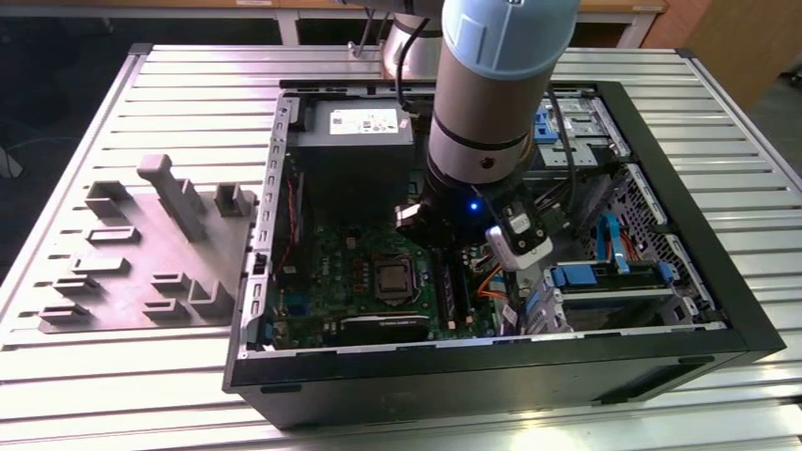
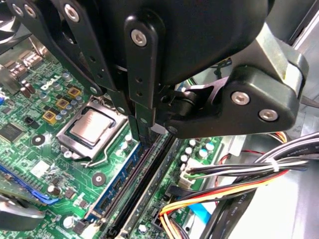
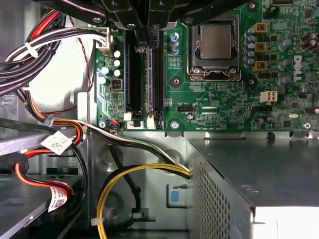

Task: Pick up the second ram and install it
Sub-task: 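Insert the second ram into the second slot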

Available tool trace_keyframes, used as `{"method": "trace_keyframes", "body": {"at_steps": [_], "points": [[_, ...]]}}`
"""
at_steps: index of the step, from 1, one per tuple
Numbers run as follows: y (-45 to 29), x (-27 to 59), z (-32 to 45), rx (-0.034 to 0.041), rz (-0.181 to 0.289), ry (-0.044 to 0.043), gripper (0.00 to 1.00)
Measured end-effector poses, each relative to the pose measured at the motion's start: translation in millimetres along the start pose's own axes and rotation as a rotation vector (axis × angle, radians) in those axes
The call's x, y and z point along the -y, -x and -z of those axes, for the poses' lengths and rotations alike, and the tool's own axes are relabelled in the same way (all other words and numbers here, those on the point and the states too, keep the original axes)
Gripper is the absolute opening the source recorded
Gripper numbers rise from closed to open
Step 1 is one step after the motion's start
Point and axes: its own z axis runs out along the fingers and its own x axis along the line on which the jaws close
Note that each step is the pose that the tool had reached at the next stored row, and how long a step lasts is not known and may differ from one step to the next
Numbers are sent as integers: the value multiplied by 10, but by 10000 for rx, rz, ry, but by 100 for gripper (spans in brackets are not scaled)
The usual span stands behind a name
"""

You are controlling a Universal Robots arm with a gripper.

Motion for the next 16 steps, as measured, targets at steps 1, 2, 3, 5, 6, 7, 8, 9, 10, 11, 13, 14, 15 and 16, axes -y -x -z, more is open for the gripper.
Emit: {"method": "trace_keyframes", "body": {"at_steps": [1,2,3,5,6,7,8,9,10,11,13,14,15,16], "points": [[-1,0,-2,0,0,-1,11],[-1,0,-4,-1,0,-2,11],[-1,0,-6,0,-1,0,11],[-1,0,-5,1,-1,0,11],[-1,0,-4,0,-1,-1,11],[-1,0,-3,0,-1,-1,11],[-1,0,0,0,-1,-2,11],[-1,0,4,0,-1,-3,11],[-1,0,10,0,-1,-3,11],[-1,-1,14,0,-1,0,11],[-1,-1,14,1,-1,2,11],[-1,-1,14,1,-1,2,11],[-1,-1,14,1,-1,2,11],[-1,-1,15,0,-1,2,11]]}}
